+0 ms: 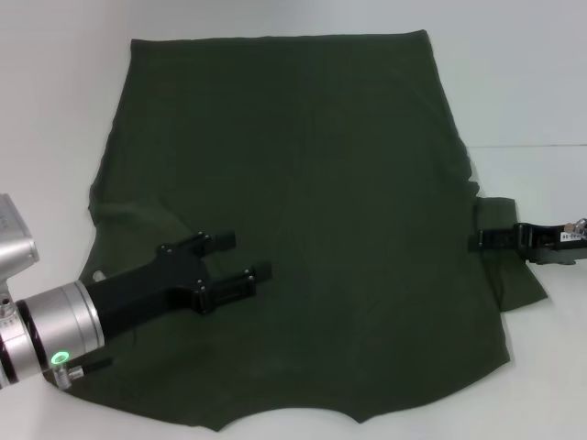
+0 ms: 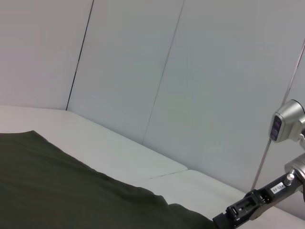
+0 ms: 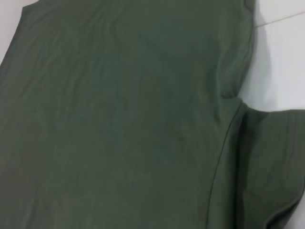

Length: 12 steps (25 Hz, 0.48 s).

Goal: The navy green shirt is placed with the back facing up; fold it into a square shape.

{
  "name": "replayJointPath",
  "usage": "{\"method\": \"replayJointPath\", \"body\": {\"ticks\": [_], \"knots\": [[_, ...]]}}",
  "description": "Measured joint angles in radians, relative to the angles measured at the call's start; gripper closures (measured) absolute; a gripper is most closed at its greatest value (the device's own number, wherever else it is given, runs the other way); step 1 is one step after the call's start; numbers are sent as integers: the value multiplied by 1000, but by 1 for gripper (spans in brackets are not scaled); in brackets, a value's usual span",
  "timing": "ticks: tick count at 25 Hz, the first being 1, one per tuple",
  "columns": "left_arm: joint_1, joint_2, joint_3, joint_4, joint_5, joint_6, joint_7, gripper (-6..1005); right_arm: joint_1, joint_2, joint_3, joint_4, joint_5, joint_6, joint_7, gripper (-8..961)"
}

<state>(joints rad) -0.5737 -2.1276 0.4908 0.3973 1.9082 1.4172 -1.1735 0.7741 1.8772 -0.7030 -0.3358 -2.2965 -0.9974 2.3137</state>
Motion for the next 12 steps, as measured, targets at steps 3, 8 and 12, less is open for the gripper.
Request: {"method": "replayJointPath", "body": {"ticks": [3, 8, 12], "knots": [[-1, 0, 0, 0, 0, 0, 0, 171, 0, 0, -3, 0, 0, -2, 1, 40], [-2, 0, 0, 0, 0, 0, 0, 171, 1, 0, -15, 0, -1, -3, 5, 192], [-2, 0, 0, 0, -1, 1, 0, 171, -2, 0, -22, 0, -1, 1, 9, 211]]}}
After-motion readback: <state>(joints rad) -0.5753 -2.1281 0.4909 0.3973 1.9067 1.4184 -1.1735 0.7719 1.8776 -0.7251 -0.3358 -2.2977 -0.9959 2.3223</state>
